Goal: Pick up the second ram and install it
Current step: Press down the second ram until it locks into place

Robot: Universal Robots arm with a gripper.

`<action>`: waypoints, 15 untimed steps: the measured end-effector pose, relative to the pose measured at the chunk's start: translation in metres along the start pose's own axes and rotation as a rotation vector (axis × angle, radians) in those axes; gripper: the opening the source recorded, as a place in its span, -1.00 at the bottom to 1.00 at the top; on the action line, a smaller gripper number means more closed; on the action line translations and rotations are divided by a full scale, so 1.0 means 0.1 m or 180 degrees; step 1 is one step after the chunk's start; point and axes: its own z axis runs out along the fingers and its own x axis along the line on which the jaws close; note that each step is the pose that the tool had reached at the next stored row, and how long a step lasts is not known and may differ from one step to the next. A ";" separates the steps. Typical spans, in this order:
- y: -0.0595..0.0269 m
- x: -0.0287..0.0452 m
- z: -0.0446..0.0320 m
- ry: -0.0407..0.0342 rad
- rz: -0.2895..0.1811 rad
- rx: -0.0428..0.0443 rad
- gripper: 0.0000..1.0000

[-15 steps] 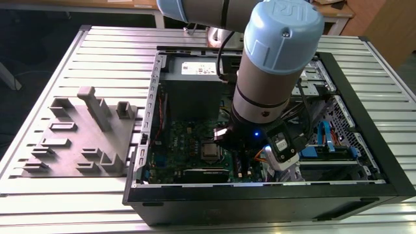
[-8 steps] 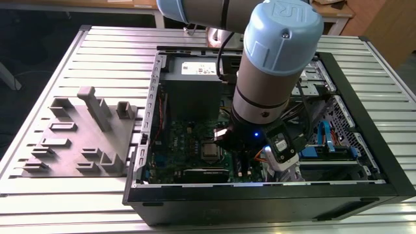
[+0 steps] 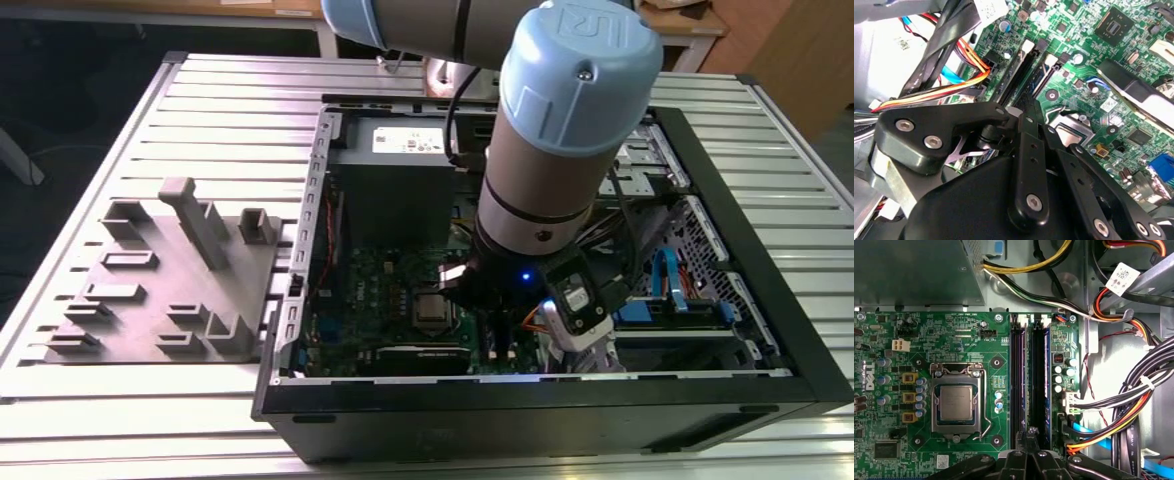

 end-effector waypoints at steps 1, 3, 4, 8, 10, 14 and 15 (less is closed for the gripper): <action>0.000 0.000 -0.001 0.0000 0.0000 0.0000 -0.86; 0.004 -0.001 -0.023 -0.0002 0.0000 -0.0009 -0.86; 0.005 -0.002 -0.045 -0.0002 0.0000 -0.0007 -0.86; 0.008 -0.004 -0.162 0.0000 0.0000 -0.0001 -0.86; 0.011 -0.005 -0.216 0.0000 0.0000 0.0000 -0.86; 0.012 -0.006 -0.232 -0.0001 0.0000 0.0001 -0.86; 0.012 -0.006 -0.233 -0.0001 0.0000 0.0001 -0.86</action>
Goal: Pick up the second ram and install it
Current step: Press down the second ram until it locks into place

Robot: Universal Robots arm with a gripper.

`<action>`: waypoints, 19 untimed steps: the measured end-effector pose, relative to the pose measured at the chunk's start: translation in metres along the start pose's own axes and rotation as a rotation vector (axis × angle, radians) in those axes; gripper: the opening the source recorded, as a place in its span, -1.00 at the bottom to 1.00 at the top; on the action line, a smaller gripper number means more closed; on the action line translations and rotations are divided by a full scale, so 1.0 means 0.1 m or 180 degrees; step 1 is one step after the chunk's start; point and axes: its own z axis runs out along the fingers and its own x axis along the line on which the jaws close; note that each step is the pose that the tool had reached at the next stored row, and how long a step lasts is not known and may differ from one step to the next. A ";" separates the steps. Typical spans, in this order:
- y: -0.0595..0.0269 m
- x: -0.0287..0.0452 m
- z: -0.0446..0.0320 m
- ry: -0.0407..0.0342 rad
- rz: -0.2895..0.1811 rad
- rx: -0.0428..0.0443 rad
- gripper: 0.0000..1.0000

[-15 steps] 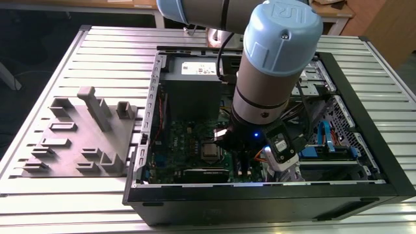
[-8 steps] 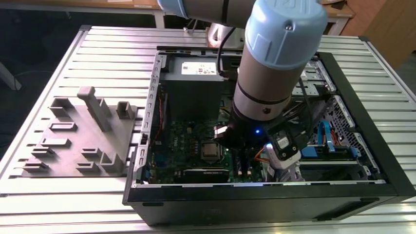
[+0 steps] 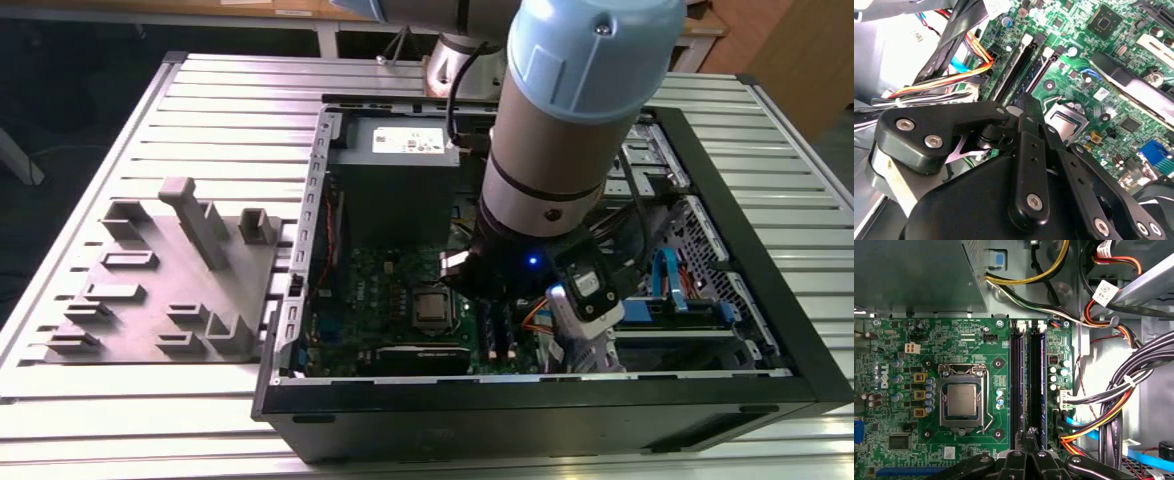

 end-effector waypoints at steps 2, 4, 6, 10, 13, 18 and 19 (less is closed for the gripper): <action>0.002 0.000 -0.001 0.0000 0.0000 0.0001 -0.86; 0.020 0.001 0.000 0.0000 0.0000 0.0001 -0.86; 0.054 0.003 0.002 0.0000 0.0000 0.0001 -0.86; 0.142 0.007 0.008 0.0000 0.0000 0.0001 -0.86; 0.194 0.010 0.012 0.0000 0.0000 0.0001 -0.86; 0.259 0.016 0.016 0.0000 0.0000 0.0000 -0.86; 0.258 0.016 0.016 0.0000 0.0000 0.0000 -0.86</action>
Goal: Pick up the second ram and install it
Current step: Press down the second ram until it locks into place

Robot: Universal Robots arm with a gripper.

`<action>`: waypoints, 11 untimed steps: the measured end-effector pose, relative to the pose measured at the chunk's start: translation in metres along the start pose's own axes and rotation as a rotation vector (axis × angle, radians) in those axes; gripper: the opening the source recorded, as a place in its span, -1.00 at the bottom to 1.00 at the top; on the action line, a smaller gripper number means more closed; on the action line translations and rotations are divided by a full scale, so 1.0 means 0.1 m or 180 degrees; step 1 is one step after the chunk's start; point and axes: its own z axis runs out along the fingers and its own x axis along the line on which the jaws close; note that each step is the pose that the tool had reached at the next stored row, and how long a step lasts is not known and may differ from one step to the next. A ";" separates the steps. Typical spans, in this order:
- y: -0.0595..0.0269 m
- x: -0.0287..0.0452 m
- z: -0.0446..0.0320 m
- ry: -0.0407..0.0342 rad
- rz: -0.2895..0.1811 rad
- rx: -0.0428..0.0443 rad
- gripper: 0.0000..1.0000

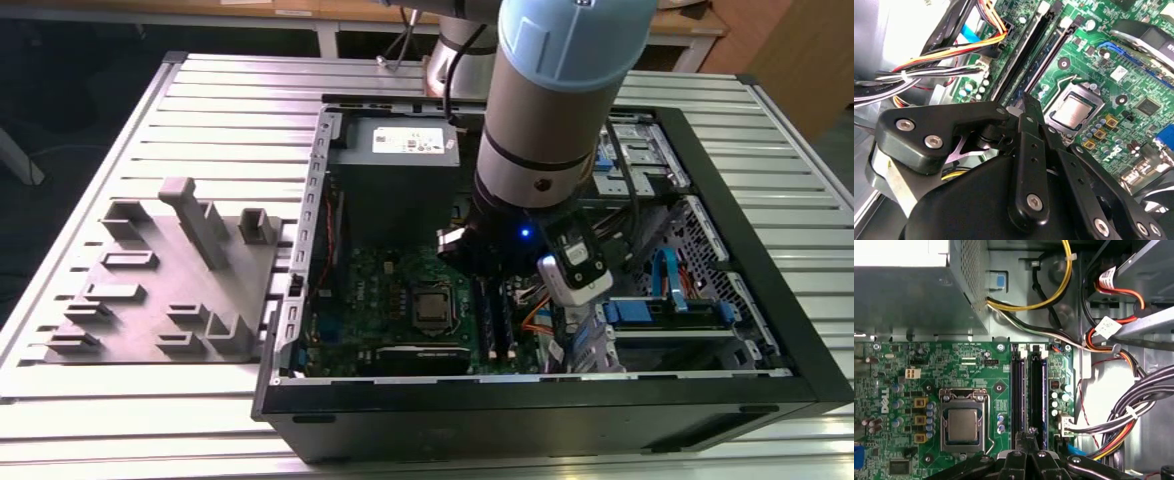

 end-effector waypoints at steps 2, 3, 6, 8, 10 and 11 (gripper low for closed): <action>0.000 0.000 -0.003 0.0000 0.0000 0.0000 -0.86; 0.000 0.000 -0.008 0.0000 0.0000 0.0001 -0.86; 0.002 0.000 -0.027 0.0000 0.0000 0.0000 -0.86; 0.002 -0.001 -0.029 0.0000 0.0000 -0.0001 -0.86; 0.002 -0.001 -0.038 0.0000 0.0000 0.0000 -0.86; 0.002 -0.001 -0.038 0.0000 0.0000 0.0000 -0.86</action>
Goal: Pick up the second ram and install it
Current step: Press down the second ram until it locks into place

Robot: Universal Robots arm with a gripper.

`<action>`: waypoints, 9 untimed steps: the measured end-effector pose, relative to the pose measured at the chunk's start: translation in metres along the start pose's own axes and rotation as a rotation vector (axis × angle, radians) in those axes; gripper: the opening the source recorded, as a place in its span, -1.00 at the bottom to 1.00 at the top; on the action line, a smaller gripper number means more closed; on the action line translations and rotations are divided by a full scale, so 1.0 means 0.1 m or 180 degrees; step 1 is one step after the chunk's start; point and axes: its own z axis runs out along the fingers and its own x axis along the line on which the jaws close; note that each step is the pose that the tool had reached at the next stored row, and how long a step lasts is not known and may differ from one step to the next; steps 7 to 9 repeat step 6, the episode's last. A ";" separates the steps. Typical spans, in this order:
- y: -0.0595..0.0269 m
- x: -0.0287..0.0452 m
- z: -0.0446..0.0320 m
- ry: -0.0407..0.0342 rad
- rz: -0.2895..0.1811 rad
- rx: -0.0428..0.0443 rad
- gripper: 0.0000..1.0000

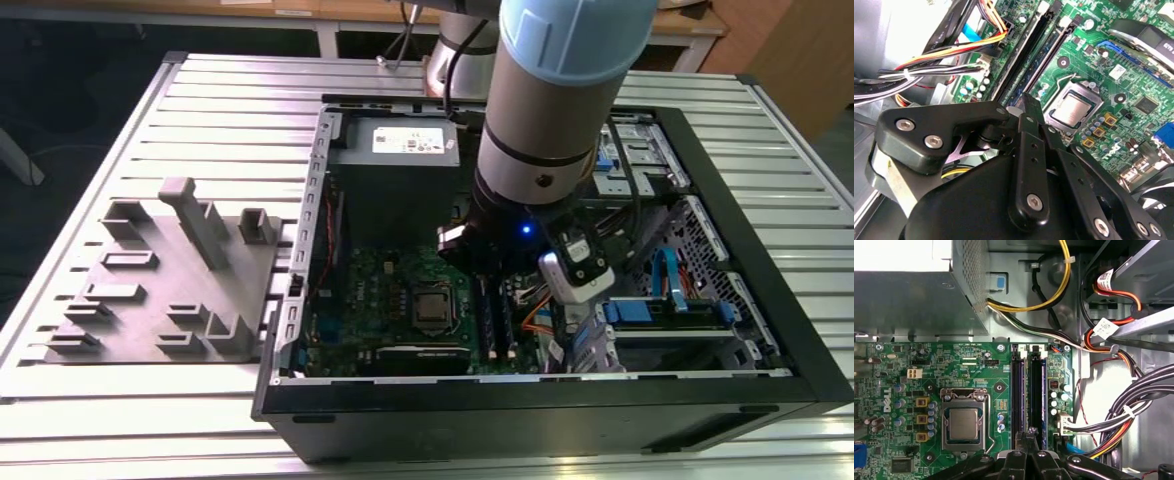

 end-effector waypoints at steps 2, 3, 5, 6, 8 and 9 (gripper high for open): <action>0.000 0.000 -0.001 0.0000 0.0000 0.0000 -0.86; 0.000 0.000 -0.001 0.0000 0.0000 0.0000 -0.86; 0.000 0.000 -0.003 0.0000 0.0000 0.0000 -0.86; 0.000 0.000 -0.003 0.0000 0.0000 0.0000 -0.86; 0.000 0.000 -0.003 0.0000 0.0000 0.0000 -0.86; 0.000 0.000 -0.003 0.0000 0.0000 0.0000 -0.86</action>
